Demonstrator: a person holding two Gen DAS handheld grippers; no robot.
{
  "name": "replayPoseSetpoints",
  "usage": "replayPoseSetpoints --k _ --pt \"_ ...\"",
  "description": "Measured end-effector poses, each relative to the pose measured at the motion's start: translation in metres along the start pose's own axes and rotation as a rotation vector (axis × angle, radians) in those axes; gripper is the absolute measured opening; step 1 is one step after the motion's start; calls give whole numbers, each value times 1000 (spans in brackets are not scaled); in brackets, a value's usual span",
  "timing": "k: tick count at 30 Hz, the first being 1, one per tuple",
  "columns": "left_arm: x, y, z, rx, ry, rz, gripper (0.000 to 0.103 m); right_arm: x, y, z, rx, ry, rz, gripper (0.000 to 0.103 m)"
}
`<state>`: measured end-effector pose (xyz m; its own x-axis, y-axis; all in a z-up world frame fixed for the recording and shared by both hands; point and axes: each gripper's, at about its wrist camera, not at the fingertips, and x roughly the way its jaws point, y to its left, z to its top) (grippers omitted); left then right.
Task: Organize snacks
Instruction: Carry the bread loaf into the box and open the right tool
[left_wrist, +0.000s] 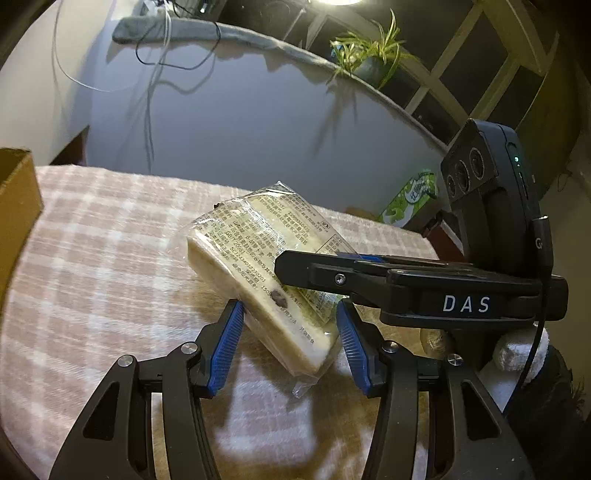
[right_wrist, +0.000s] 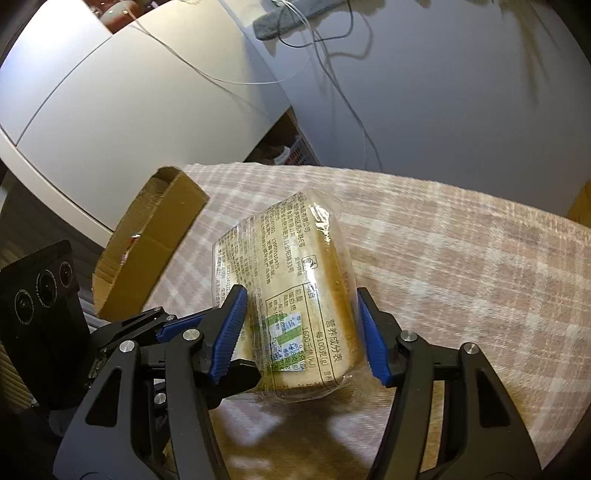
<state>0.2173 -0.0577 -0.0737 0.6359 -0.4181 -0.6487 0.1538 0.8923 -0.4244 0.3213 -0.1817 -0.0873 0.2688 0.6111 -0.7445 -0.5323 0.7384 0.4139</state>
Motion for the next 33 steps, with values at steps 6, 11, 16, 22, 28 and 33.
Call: replayPoseSetpoints --k 6,11,16,22,28,33 --pt "-33 9 1 13 -61 24 50 -4 36 8 -39 -23 22 61" --pt "-61 26 -1 -4 -105 39 50 -1 69 18 -79 -27 40 61" --pt "-86 40 -2 0 -142 78 50 9 101 28 -107 -30 73 61" --pt "-117 60 -3 -10 -193 130 51 24 140 38 -143 -31 108 61" --pt "-146 88 -9 -32 -226 171 50 45 176 46 -184 -17 131 61" --pt "-163 109 -14 -54 -242 194 51 64 198 50 -204 0 151 61"
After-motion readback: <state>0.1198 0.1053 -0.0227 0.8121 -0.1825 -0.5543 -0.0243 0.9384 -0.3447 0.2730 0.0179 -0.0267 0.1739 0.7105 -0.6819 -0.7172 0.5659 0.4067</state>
